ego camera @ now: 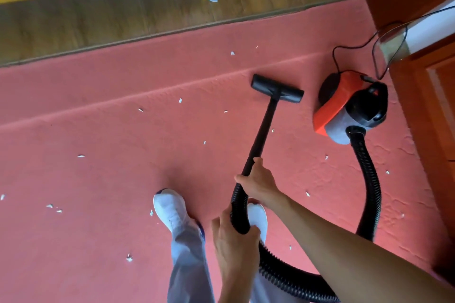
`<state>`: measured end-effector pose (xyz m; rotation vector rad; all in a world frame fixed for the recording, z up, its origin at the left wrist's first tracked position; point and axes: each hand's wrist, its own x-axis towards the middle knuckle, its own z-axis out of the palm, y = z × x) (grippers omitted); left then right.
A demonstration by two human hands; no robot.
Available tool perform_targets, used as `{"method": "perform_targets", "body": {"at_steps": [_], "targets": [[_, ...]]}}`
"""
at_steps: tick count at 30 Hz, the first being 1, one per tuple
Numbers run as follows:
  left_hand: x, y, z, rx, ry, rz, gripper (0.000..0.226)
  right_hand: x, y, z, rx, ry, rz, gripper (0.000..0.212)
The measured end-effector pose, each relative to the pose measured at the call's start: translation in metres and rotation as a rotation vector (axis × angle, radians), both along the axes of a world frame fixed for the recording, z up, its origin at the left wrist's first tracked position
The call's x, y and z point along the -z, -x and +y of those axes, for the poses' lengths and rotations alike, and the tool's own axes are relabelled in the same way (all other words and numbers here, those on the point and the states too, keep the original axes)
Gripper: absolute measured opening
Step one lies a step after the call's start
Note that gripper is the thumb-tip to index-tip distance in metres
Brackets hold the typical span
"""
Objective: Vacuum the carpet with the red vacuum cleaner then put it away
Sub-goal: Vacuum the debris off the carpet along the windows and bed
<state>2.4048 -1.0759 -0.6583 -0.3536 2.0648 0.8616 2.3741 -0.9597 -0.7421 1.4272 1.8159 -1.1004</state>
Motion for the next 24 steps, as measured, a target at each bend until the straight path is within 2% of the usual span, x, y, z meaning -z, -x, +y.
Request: {"method": "perform_targets", "body": {"at_steps": [7, 12, 16, 19, 21, 24], "targets": [[-0.01, -0.043, -0.008, 0.191, -0.047, 0.052, 0.06, -0.017, -0.056, 0.009, -0.031, -0.019, 0.011, 0.073], [-0.029, -0.066, -0.03, 0.253, -0.125, -0.065, 0.022, -0.045, -0.095, -0.004, -0.148, -0.046, -0.077, 0.069], [-0.052, -0.087, -0.061, 0.233, -0.184, -0.154, 0.037, -0.068, -0.128, -0.029, -0.137, -0.024, -0.094, 0.06], [-0.067, -0.101, -0.082, 0.248, -0.214, -0.106, 0.017, -0.08, -0.145, -0.045, -0.097, 0.034, -0.09, 0.059], [-0.069, -0.109, -0.088, 0.239, -0.216, -0.069, 0.028, -0.082, -0.15, -0.051, -0.068, 0.061, -0.071, 0.06], [-0.066, -0.114, -0.086, 0.219, -0.215, 0.005, 0.024, -0.078, -0.143, -0.051, -0.023, 0.045, -0.018, 0.058]]}}
